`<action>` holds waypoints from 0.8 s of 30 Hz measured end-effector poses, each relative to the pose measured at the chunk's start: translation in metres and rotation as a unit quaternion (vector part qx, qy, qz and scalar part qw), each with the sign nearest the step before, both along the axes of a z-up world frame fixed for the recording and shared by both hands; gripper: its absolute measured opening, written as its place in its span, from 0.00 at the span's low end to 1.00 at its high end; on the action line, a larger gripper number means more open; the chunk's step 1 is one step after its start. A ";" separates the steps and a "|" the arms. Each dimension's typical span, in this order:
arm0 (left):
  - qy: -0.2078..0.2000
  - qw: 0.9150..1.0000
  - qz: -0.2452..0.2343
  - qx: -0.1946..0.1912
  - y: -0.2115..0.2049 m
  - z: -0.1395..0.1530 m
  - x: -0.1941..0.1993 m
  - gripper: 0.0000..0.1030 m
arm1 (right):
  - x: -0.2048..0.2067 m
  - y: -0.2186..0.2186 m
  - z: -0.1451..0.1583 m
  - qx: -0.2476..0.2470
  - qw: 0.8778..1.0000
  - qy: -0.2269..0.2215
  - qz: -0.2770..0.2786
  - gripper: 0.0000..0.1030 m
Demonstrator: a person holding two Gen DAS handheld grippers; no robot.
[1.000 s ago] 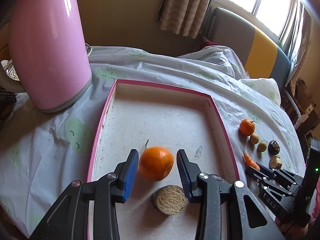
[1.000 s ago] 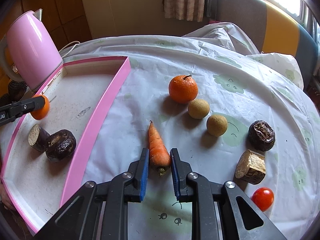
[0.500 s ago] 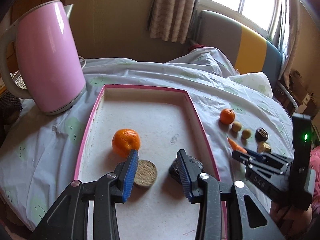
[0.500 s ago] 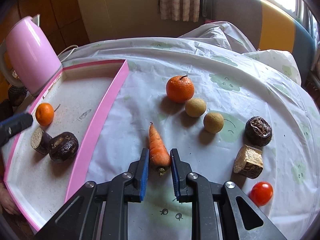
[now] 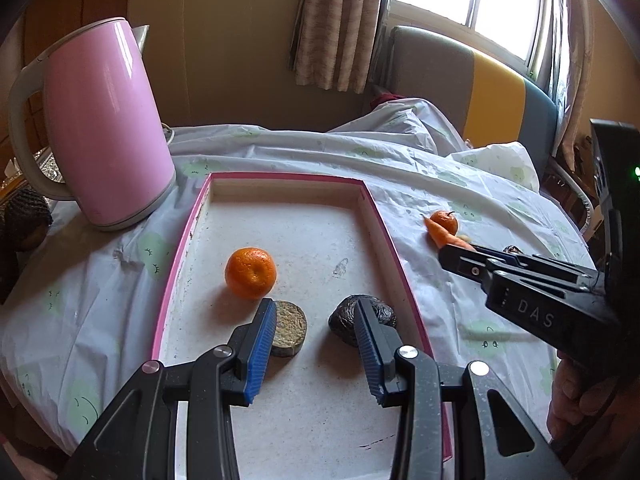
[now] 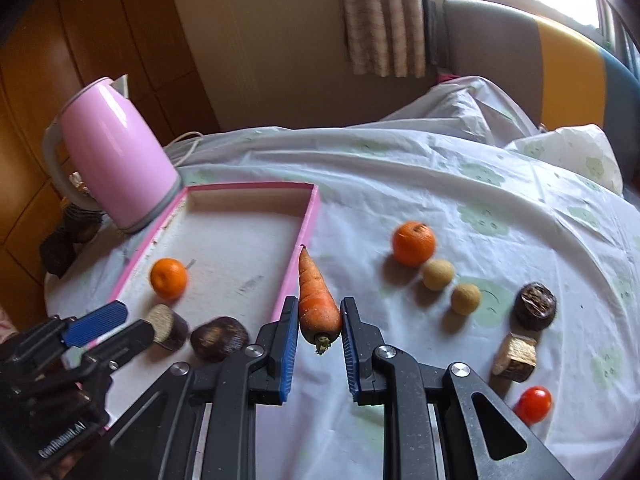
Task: Organize fruits
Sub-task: 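Carry the carrot into the tray and open the right gripper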
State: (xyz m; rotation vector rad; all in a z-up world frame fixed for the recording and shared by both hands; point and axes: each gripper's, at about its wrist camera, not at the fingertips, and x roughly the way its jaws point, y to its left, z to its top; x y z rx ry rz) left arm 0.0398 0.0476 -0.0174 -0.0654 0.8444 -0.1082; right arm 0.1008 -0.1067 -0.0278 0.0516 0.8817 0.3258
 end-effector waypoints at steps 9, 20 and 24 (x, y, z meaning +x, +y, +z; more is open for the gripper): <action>-0.002 1.000 0.009 -0.006 0.009 -0.001 -0.003 0.39 | 0.019 0.040 -0.005 0.004 0.999 0.020 0.041 0.20; 0.011 1.000 0.015 -0.006 0.014 -0.009 -0.002 0.39 | 0.021 0.060 -0.018 0.011 0.998 0.030 0.056 0.24; 0.013 1.000 0.014 -0.007 0.012 -0.010 -0.003 0.39 | 0.015 0.049 -0.017 0.019 0.999 0.030 0.036 0.34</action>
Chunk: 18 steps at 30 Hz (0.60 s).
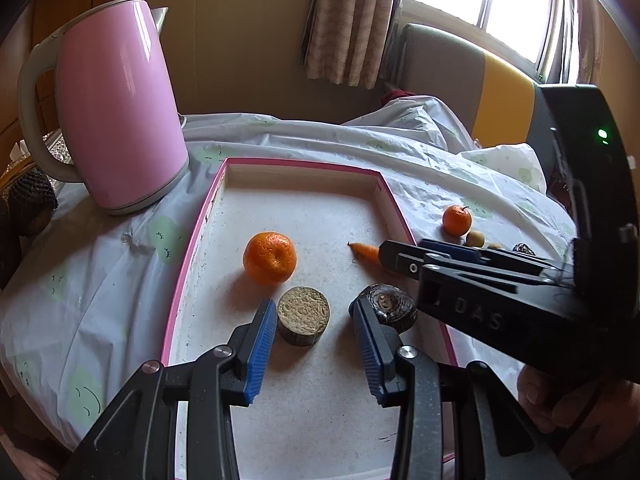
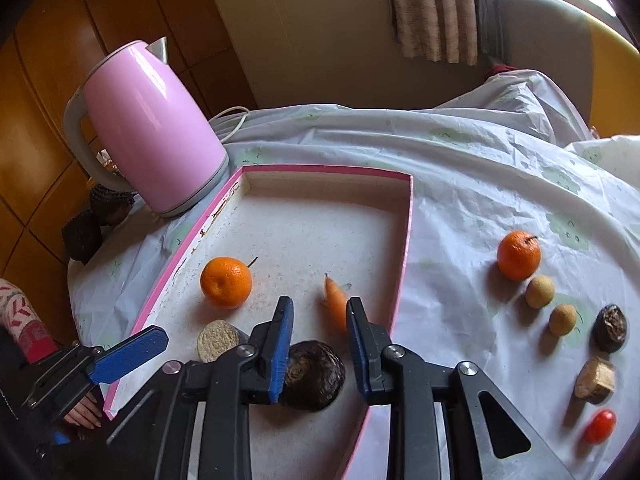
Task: Organize fruits
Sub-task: 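Carry the carrot into the tray and open the right gripper, then grasp second mandarin with left gripper while right gripper moves toward cherry tomato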
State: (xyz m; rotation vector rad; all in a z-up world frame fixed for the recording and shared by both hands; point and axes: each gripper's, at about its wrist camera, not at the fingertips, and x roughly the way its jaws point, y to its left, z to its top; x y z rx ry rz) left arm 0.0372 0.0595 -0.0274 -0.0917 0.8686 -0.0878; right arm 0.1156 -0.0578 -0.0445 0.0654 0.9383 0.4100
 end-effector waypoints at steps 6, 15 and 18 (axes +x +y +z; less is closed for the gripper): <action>0.004 1.000 -0.004 -0.001 -0.005 -0.001 -0.001 0.39 | -0.019 -0.027 0.010 0.015 0.999 -0.016 -0.036 0.55; 0.007 1.000 -0.026 -0.006 -0.019 0.001 -0.001 0.39 | -0.042 -0.078 0.010 0.024 0.995 -0.021 -0.099 0.66; 0.015 0.999 -0.036 -0.022 -0.026 0.001 0.001 0.39 | -0.048 -0.098 0.005 0.022 0.992 -0.013 -0.122 0.66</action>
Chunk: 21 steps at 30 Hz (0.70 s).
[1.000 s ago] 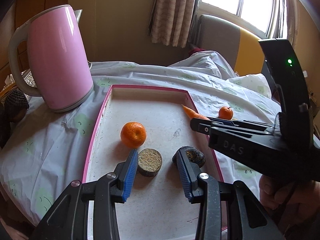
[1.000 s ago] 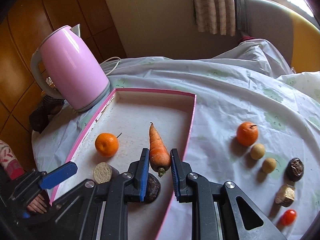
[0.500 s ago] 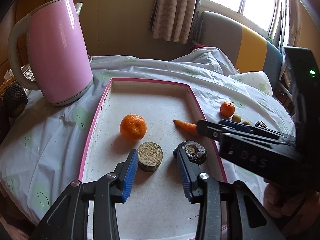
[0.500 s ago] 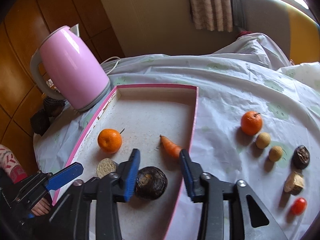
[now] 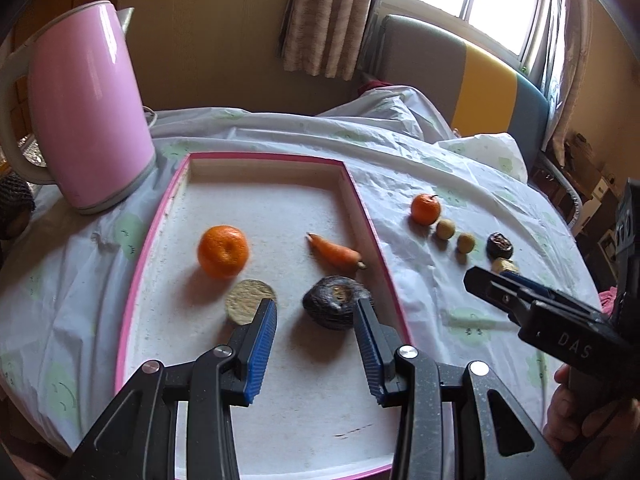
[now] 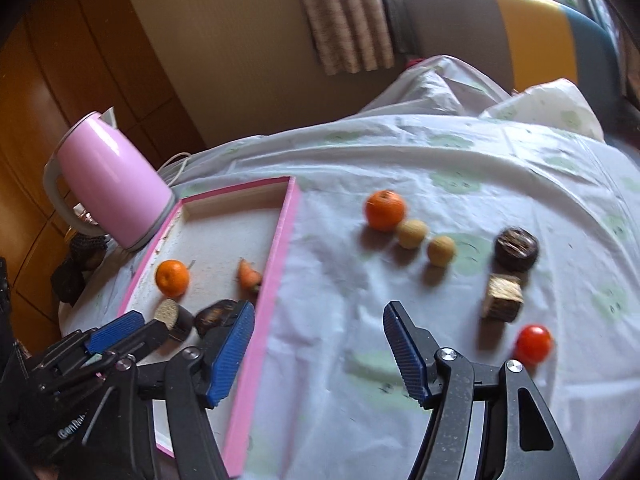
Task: Organize fruits
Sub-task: 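Grasp second mandarin with left gripper while right gripper moves toward cherry tomato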
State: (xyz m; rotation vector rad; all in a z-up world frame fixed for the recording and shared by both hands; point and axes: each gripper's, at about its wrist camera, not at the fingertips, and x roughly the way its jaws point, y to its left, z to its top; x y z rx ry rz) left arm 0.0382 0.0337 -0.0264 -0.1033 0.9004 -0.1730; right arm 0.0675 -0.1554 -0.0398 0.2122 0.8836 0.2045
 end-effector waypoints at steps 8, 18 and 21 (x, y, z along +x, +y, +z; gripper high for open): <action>0.014 0.999 -0.043 -0.017 -0.029 0.003 0.013 0.39 | -0.014 -0.034 -0.011 -0.021 0.999 0.010 -0.034 0.66; 0.042 0.996 -0.075 -0.032 -0.072 0.002 0.062 0.39 | -0.027 -0.035 -0.029 -0.070 0.997 0.017 0.000 0.38; 0.036 0.995 -0.085 -0.026 -0.087 0.001 0.075 0.39 | -0.027 -0.038 -0.032 -0.071 0.997 0.017 0.000 0.36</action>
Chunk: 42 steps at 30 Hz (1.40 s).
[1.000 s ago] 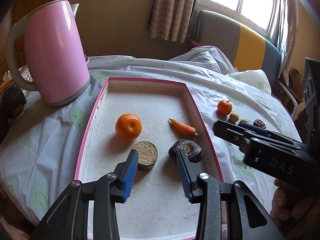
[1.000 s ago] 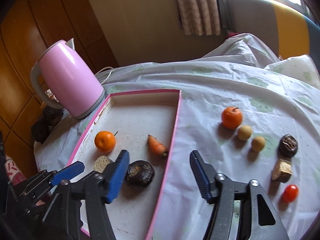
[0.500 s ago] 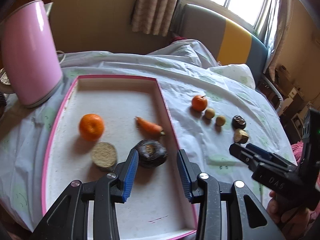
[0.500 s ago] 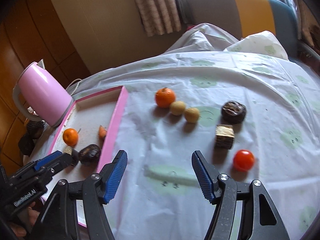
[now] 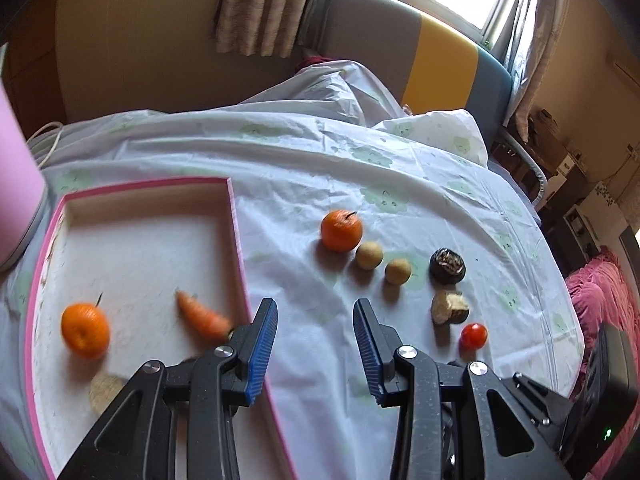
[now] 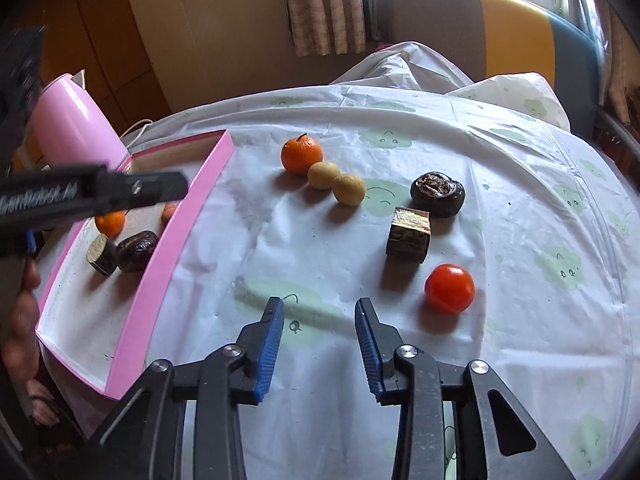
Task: Organize fruits
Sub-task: 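Grasp second mandarin with left gripper while right gripper moves toward cherry tomato, then carry the mandarin into the tray and release it with the left gripper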
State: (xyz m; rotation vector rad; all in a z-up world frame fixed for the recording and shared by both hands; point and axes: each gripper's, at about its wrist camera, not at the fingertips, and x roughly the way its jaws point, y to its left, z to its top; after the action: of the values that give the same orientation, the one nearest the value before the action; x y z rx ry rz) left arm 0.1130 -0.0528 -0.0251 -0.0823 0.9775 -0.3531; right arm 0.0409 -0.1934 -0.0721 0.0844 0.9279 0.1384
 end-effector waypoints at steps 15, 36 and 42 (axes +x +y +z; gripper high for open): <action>0.047 0.999 0.001 -0.023 -0.045 -0.025 0.068 0.42 | -0.001 0.002 -0.014 -0.007 0.999 -0.018 0.025 0.39; 0.055 0.998 0.021 -0.014 -0.044 -0.045 0.082 0.38 | -0.003 -0.001 -0.015 0.001 0.999 -0.027 0.034 0.40; 0.044 0.999 0.021 -0.004 -0.033 -0.032 0.057 0.38 | 0.000 -0.002 -0.013 0.007 0.999 -0.020 0.031 0.40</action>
State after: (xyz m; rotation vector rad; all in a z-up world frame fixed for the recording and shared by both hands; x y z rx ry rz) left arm 0.1696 -0.0856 -0.0568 -0.1252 1.0606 -0.3174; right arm 0.0408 -0.1957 -0.0848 0.0666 0.8902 0.2036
